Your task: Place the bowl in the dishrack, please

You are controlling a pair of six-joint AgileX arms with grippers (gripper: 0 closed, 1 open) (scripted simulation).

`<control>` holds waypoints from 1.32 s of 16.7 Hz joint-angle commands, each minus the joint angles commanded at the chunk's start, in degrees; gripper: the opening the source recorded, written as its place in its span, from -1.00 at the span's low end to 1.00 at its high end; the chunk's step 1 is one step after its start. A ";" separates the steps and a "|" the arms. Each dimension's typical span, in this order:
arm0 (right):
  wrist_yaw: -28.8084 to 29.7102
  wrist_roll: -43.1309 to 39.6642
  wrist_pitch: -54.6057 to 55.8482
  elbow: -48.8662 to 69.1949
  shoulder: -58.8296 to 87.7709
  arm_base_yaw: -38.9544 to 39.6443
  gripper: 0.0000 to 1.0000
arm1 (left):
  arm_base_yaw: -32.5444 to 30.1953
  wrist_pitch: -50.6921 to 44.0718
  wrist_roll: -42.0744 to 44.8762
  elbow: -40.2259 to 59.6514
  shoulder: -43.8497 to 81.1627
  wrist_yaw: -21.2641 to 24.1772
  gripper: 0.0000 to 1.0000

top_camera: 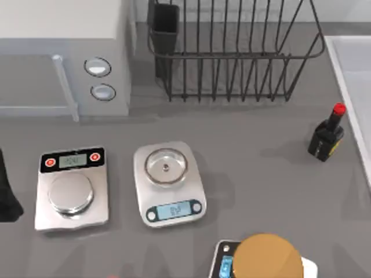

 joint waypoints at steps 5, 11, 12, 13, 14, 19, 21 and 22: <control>-0.10 -1.94 -2.80 3.01 3.49 -1.61 1.00 | 0.00 0.00 0.00 0.00 0.00 0.00 1.00; -0.15 -10.87 -18.37 20.32 25.98 -10.70 1.00 | 0.00 0.00 0.00 0.00 0.00 0.00 1.00; -0.17 -12.79 -21.76 23.89 30.65 -12.66 1.00 | 0.00 0.00 0.00 0.00 0.00 0.00 1.00; -0.16 -14.78 -25.26 27.56 35.54 -14.70 1.00 | 0.00 0.00 0.00 0.00 0.00 0.00 1.00; -0.15 -16.82 -28.81 31.32 40.52 -16.78 1.00 | 0.00 0.00 0.00 0.00 0.00 0.00 1.00; -0.07 -26.80 -46.13 50.04 64.85 -27.09 1.00 | 0.00 0.00 0.00 0.00 0.00 0.00 1.00; -0.08 -30.39 -52.38 56.82 73.63 -30.79 1.00 | 0.00 0.00 0.00 0.00 0.00 0.00 1.00; -0.09 -32.05 -55.26 59.94 77.66 -32.48 1.00 | 0.00 0.00 0.00 0.00 0.00 0.00 1.00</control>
